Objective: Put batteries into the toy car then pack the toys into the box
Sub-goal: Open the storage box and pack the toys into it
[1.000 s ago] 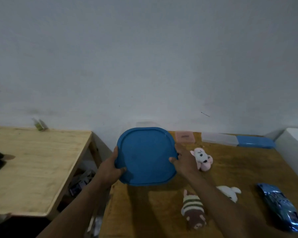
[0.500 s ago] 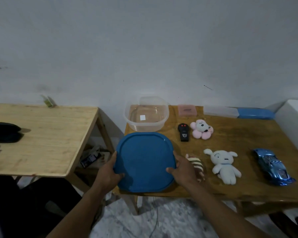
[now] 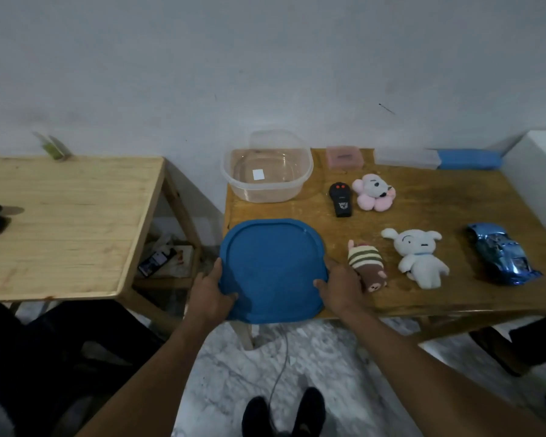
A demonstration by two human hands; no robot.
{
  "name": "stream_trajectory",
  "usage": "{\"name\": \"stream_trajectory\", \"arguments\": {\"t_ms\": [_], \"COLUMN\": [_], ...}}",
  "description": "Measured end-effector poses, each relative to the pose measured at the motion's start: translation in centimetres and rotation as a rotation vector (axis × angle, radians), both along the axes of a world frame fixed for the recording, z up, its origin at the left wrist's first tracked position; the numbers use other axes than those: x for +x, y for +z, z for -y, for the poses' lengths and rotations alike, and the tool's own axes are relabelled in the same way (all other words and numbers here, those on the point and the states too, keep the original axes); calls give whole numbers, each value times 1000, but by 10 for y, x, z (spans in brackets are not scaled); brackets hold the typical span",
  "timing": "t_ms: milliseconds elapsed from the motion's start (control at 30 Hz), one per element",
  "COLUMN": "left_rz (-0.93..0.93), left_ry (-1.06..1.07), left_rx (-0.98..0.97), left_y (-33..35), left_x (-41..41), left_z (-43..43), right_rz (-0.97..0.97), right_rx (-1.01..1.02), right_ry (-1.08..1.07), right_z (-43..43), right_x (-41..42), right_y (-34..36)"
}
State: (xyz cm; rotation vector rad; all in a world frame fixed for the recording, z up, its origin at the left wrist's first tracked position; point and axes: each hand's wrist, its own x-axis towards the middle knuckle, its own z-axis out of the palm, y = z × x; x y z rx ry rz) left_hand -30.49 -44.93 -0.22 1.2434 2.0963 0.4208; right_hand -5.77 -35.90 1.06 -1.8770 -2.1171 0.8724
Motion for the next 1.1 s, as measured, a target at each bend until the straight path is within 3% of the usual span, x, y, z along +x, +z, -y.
{"name": "stream_trajectory", "arguments": {"t_ms": [333,733,867,1100], "left_rz": [-129,-281,-438,-521], "left_ry": [73,-375,-473,-534], "left_rx": [-53,437,417,288], "left_y": [17,93,91,67], "left_x": [12,97,139,189], "left_z": [-5,-108,-165,-232], "right_rz": [50,86,175,280], "right_rx": [-10,308,338,265], "right_ry": [-19,-88,-73,190], "right_z": [-5,-74,-118,-194], "right_x": [-13,47,80,122], "right_y": [0,71,76,61]}}
